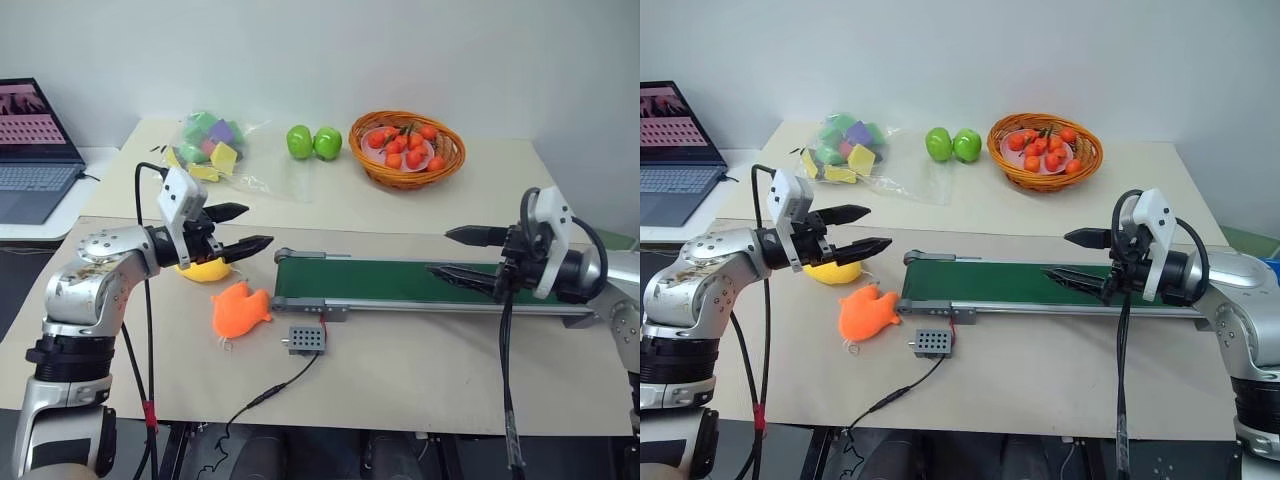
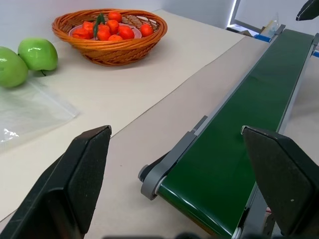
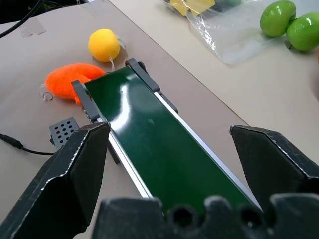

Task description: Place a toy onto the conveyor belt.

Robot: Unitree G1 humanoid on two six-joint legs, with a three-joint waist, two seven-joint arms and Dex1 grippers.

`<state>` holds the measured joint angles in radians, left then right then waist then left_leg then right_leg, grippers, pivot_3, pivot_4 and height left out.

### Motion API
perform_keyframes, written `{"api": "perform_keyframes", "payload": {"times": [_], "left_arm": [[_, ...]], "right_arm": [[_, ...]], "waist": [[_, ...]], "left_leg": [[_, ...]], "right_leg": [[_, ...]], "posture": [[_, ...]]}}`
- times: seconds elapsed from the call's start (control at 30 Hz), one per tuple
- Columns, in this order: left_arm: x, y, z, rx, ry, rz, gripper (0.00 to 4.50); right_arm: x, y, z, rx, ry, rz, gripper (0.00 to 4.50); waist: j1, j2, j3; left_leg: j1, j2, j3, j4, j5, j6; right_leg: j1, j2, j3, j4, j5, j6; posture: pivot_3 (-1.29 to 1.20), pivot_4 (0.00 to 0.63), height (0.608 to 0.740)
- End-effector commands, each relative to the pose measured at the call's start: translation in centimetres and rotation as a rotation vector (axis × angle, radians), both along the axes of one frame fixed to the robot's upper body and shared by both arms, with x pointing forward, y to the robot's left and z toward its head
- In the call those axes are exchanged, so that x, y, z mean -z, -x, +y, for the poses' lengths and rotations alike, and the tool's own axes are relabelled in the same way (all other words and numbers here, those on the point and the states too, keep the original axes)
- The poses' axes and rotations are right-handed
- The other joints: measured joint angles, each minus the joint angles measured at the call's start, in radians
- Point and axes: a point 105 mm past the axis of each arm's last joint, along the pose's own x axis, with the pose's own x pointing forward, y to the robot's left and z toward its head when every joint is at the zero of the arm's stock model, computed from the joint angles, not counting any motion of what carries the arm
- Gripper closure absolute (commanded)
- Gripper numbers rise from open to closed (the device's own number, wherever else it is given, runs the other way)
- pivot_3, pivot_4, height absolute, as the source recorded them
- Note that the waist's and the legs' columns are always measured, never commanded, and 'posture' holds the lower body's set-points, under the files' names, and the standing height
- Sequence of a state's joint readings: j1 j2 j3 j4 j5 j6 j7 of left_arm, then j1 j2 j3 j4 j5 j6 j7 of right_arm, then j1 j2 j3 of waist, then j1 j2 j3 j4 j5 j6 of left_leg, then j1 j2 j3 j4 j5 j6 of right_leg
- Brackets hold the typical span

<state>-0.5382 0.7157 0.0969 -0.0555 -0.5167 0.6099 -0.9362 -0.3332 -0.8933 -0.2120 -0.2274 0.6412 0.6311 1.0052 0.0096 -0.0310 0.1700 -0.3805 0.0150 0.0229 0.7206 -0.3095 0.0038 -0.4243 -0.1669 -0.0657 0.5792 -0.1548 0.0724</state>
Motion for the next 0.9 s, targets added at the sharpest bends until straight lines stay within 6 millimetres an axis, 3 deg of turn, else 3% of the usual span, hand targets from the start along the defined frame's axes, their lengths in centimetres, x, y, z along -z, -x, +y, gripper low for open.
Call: {"api": "perform_keyframes", "payload": {"times": [0.03, 0.4, 0.57, 0.8, 0.9], "left_arm": [[-1.3, 0.6, -0.6, 0.040, 0.015, -0.051, 0.03], [-1.4, 0.3, -0.5, 0.025, 0.039, -0.053, 0.03], [0.5, 0.1, 2.0, -0.091, 0.028, 0.113, 0.03], [0.1, 0.5, 7.7, -0.283, 0.547, 0.377, 0.03], [1.2, 2.1, 9.2, -0.277, 0.730, 0.519, 0.03]], "right_arm": [[-1.1, 0.3, 0.2, 0.002, -0.013, -0.067, 0.00], [-0.4, 0.1, 0.6, 0.015, -0.022, -0.061, 0.00], [-0.5, -0.2, 0.7, 0.005, -0.025, -0.057, 0.00], [-0.2, -0.3, 1.6, -0.043, -0.024, -0.024, 0.00], [-0.3, -0.3, 2.1, -0.087, -0.016, -0.021, 0.00]], "waist": [[0.000, 0.000, 0.000], [0.000, 0.000, 0.000], [-0.001, 0.000, 0.000], [-0.019, 0.000, 0.000], [-0.022, 0.000, 0.000]], "left_leg": [[0.000, 0.000, 0.000, 0.000, 0.000, 0.000], [0.000, 0.000, 0.000, 0.000, 0.000, 0.000], [0.000, 0.000, 0.000, 0.000, 0.000, 0.000], [0.002, 0.000, -0.001, -0.001, 0.000, 0.000], [0.002, 0.000, -0.001, -0.001, 0.000, 0.000]], "right_leg": [[0.000, 0.000, 0.000, 0.000, 0.000, 0.000], [0.000, 0.000, 0.000, 0.000, 0.000, 0.000], [0.000, 0.000, 0.000, 0.000, 0.000, 0.000], [0.000, 0.000, 0.001, 0.001, 0.000, 0.000], [0.000, 0.000, 0.001, 0.001, 0.000, 0.000]], "posture": [[0.00, 0.150, 0.738], [0.00, 0.150, 0.738], [0.00, 0.150, 0.738], [0.00, 0.150, 0.738], [0.00, 0.150, 0.738]]}}
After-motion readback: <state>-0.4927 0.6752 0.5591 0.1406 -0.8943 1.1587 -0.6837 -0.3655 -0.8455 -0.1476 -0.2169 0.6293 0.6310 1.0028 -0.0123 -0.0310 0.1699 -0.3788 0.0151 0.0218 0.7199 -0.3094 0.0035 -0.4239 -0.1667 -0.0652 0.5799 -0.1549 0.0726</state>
